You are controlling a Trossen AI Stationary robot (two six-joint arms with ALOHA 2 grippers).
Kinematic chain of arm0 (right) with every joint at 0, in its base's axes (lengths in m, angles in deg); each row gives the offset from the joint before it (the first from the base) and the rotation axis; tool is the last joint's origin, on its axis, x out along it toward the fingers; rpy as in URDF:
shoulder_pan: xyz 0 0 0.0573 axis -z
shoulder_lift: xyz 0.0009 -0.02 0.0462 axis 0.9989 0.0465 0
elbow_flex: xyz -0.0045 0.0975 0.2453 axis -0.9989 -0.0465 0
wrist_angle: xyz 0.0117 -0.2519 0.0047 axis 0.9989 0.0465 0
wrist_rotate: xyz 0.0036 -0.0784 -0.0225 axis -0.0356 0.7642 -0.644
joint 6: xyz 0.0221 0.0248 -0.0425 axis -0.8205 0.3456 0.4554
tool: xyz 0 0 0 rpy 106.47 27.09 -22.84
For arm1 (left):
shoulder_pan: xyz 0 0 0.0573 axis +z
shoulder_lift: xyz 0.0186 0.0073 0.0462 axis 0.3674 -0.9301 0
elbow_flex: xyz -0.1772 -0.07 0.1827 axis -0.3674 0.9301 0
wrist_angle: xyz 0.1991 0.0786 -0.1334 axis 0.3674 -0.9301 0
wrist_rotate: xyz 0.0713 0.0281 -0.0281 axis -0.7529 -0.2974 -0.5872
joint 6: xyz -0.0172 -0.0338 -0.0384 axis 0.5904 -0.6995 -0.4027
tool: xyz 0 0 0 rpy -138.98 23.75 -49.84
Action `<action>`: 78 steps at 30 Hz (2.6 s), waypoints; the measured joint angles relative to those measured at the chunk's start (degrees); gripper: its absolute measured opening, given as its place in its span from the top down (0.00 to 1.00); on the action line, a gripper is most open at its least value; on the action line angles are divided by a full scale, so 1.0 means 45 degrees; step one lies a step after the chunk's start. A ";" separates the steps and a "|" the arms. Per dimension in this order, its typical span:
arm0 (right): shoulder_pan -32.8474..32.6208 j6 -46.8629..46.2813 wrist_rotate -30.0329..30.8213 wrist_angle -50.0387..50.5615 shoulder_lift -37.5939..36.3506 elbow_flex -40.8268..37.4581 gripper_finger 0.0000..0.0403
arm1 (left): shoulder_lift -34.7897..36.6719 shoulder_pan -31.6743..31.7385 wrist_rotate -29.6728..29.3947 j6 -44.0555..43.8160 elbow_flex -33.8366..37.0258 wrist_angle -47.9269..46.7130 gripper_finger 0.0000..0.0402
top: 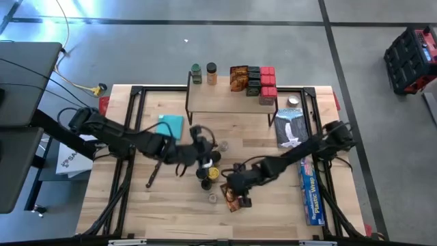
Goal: Shelf spices
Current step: Put the orange seasoning pack on the shelf
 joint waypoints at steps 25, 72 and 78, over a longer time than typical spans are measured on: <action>-0.0218 -0.4464 0.2865 0.2756 -0.5005 -0.4131 1.00 | -0.1594 -0.0315 0.1506 -0.1264 0.2009 0.6090 0.75; -0.0867 -0.6545 0.6206 -0.3704 -0.3457 -0.7592 0.99 | -0.4416 0.0606 0.3070 -0.2286 0.0082 0.4455 0.75; -0.1551 -0.6106 0.7473 -0.3330 -0.5676 -0.7581 1.00 | -0.4416 0.0606 0.3079 -0.2351 0.0082 0.4548 0.75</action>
